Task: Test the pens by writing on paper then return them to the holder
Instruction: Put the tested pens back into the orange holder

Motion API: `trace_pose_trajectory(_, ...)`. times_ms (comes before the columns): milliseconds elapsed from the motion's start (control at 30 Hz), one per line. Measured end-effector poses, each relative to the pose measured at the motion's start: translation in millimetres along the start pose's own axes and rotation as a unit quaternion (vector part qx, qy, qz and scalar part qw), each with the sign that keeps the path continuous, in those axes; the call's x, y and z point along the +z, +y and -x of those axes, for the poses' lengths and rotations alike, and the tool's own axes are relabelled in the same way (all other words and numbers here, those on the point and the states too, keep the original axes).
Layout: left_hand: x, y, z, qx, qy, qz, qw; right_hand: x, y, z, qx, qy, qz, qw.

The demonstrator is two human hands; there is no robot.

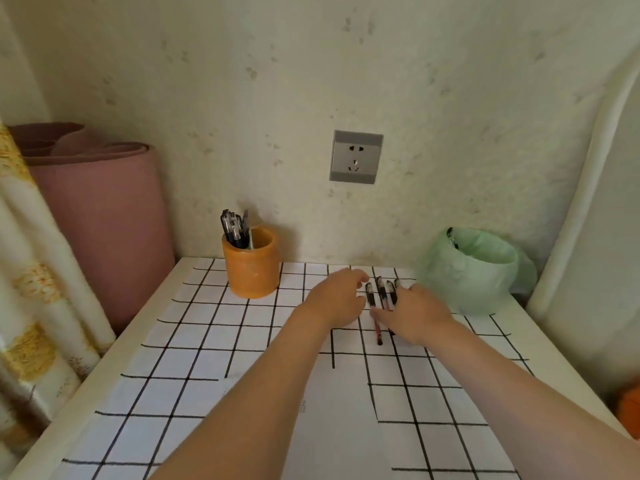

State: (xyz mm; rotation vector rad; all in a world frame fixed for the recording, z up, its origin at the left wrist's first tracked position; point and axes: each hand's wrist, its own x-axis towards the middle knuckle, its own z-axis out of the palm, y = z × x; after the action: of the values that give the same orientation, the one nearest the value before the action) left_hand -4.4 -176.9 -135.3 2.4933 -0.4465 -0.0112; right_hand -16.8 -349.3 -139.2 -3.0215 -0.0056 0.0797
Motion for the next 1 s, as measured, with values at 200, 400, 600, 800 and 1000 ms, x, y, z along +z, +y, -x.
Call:
trace_pose_trajectory(200, 18.8, -0.9, -5.1, -0.011, -0.020, -0.035, 0.999, 6.2, 2.9, -0.4, -0.008, -0.012, -0.042, 0.999)
trace_pose_trajectory(400, 11.4, -11.9, -0.9, -0.017, -0.030, -0.050, 0.998, 3.3, -5.6, 1.0, -0.130, -0.027, -0.083, 0.988)
trace_pose_trajectory(600, -3.2, -24.2, 6.1, -0.050, -0.078, -0.088, 0.992, 1.8, -20.5, 1.5, -0.212, -0.041, -0.121, 0.969)
trace_pose_trajectory(800, -10.7, -37.5, 11.9, -0.077, -0.049, -0.128, 0.988, 0.1, -23.0, -2.6, -0.191, -0.035, -0.098, 0.976)
trace_pose_trajectory(1000, -14.9, -41.2, 14.1, -0.047, -0.042, -0.048, 0.997, 4.4, -34.3, -8.4, -0.170, -0.024, 0.006, 0.985)
